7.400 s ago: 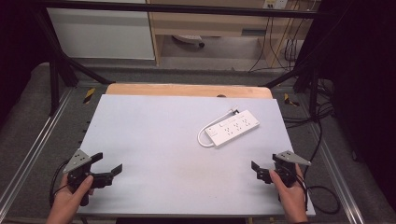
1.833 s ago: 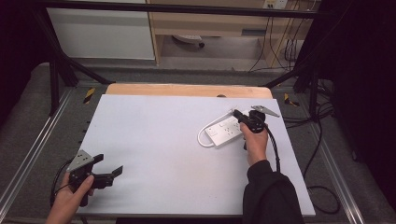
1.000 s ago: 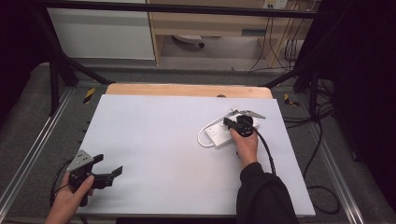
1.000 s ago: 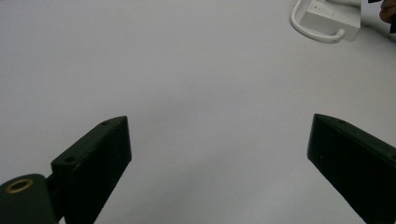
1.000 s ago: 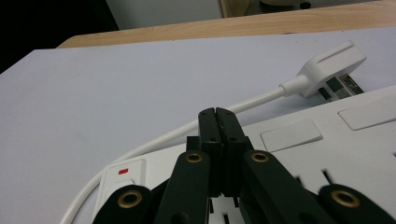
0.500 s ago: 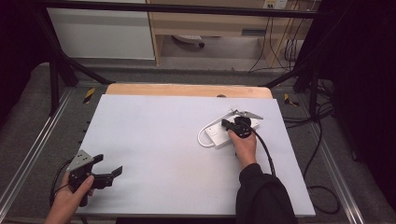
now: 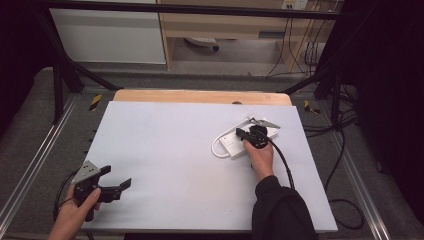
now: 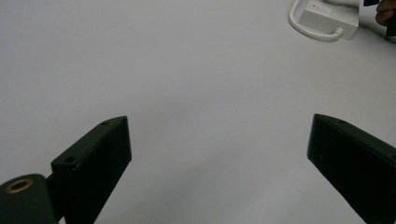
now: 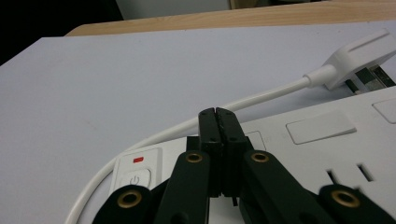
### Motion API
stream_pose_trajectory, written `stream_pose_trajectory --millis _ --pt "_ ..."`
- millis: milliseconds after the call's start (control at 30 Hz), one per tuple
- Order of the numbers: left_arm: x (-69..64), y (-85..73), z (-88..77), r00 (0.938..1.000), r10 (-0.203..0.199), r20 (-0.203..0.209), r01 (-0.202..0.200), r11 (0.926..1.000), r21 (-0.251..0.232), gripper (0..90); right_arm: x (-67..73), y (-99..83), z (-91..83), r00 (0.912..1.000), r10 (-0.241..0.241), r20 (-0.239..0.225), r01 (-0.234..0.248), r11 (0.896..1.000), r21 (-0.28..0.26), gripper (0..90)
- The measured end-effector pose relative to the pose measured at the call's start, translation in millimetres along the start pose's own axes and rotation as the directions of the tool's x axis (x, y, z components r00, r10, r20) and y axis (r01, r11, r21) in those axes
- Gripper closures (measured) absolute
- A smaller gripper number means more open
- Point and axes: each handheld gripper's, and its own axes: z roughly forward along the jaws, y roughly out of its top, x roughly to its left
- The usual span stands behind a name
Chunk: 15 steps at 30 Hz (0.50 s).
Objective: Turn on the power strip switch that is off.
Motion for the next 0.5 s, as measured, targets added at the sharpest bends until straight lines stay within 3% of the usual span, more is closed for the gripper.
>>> stream_pose_trajectory --millis 500 --pt "-0.7 -0.3 1.2 1.0000 0.005 0.002 -0.005 1.0000 0.005 6.4 0.4 -0.1 0.3 1.0000 -0.001 0.002 0.001 1.000 0.000 90.0"
